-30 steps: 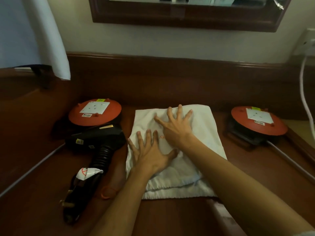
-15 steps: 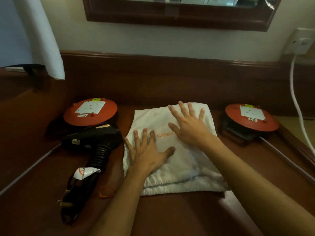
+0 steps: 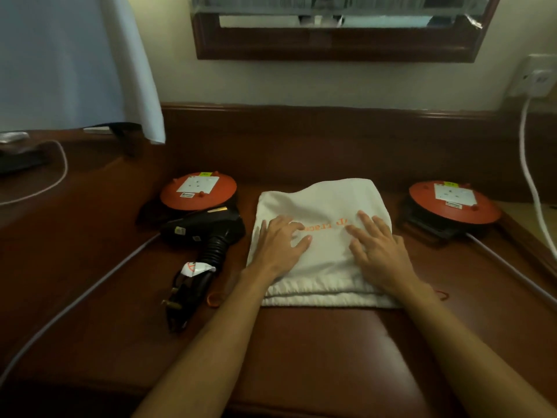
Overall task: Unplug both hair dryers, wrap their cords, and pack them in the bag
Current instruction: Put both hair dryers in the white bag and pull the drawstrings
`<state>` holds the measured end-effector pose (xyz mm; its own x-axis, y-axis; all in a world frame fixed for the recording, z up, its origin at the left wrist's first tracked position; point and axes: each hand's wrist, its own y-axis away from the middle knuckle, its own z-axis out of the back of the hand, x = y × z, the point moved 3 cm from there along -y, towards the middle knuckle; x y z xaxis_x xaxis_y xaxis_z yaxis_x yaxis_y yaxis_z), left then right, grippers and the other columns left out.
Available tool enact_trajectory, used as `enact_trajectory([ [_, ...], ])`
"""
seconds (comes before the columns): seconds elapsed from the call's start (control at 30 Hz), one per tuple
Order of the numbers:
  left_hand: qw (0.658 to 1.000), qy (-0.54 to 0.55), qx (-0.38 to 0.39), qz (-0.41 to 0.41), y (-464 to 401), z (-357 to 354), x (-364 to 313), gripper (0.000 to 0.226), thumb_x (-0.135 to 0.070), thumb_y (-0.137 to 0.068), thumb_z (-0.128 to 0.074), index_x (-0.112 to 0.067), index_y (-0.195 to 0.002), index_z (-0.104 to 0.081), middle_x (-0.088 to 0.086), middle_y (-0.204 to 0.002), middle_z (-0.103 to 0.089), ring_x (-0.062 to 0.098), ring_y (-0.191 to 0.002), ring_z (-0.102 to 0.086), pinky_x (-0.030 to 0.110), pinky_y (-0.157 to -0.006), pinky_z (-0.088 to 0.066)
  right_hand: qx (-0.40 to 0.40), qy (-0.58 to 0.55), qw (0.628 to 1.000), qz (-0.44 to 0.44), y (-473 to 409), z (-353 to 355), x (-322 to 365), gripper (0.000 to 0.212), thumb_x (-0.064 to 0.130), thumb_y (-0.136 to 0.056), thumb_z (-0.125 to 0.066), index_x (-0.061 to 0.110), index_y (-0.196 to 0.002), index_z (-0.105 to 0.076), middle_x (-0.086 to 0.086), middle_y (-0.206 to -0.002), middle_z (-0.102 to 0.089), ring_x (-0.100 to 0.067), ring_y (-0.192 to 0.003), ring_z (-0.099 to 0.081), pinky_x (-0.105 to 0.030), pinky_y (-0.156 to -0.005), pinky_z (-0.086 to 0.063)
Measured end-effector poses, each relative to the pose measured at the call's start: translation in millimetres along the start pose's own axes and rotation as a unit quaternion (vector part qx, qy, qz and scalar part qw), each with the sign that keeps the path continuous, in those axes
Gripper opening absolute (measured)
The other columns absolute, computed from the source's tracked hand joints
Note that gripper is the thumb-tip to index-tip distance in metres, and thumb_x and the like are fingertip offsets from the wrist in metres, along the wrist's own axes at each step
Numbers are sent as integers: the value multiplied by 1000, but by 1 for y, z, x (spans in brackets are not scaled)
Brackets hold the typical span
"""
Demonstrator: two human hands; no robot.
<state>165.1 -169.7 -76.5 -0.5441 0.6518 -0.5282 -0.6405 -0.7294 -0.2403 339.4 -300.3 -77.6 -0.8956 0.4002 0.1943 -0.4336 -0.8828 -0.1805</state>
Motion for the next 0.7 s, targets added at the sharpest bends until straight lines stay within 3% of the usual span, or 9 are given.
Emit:
enact_trajectory([
  [0.07,996,-13,-63,-56,13,17,-14,34,-39,-96,-61,-19,-123,-68,3,-143,-55,18,-139,-38,34,-118,-16,-54,0,999,-3,9,4,3,65,52,-96,-12,29,-147,-46,-3,-165,-26,-25,-153,-16,-51,-116,-21],
  [0.13,986,-60,-137,-71,32,40,-21,36,-38,-93,-64,-20,-123,-68,4,-142,-54,20,-137,-39,33,-115,-22,-149,-8,989,17,22,13,11,63,48,-99,-16,19,-138,-56,-9,-154,-46,-29,-147,-32,-51,-115,-22],
  [0.2,978,-129,-163,8,55,64,-8,47,-42,-92,-63,-23,-135,-58,6,-151,-44,24,-142,-32,40,-118,-23,-241,-23,969,49,38,21,20,53,41,-101,-27,11,-124,-65,-11,-136,-61,-31,-135,-48,-48,-109,-30],
  [0.27,959,-215,-104,150,76,81,17,65,-47,-92,-61,-24,-149,-39,13,-158,-31,33,-146,-24,49,-119,-23,-289,-48,954,66,52,23,29,46,37,-100,-34,9,-110,-69,-10,-118,-69,-30,-120,-56,-44,-99,-35],
  [0.33,934,-255,-8,248,91,83,34,84,-49,-92,-60,-20,-157,-16,21,-159,-23,41,-145,-23,55,-118,-25,-269,-58,958,75,56,15,37,41,37,-99,-37,11,-105,-69,-7,-111,-70,-28,-112,-57,-43,-93,-37],
  [0.4,932,-251,21,262,97,76,43,89,-45,-96,-58,-19,-159,-2,24,-157,-27,43,-141,-32,55,-112,-32,-216,-46,971,88,55,4,45,42,38,-98,-36,12,-106,-68,-6,-112,-69,-27,-111,-56,-43,-93,-39],
  [0.57,946,-234,-49,219,97,86,41,69,-30,-99,-57,-19,-155,-18,20,-143,-51,39,-130,-49,57,-104,-39,-151,-27,980,126,61,-7,56,45,42,-98,-35,14,-110,-68,-3,-116,-67,-24,-113,-54,-41,-97,-39],
  [0.63,953,-219,-63,200,101,91,33,65,-30,-101,-54,-18,-155,-20,18,-138,-55,37,-128,-51,56,-103,-40,-173,-89,975,107,72,-3,67,40,40,-99,-41,14,-112,-67,-2,-116,-67,-21,-113,-54,-36,-94,-39],
  [0.7,965,-172,-102,171,106,98,16,61,-32,-104,-48,-16,-156,-21,17,-134,-59,36,-123,-56,53,-98,-45,-161,-223,959,76,87,6,85,33,38,-101,-47,16,-117,-66,0,-115,-66,-16,-109,-56,-29,-89,-41],
])
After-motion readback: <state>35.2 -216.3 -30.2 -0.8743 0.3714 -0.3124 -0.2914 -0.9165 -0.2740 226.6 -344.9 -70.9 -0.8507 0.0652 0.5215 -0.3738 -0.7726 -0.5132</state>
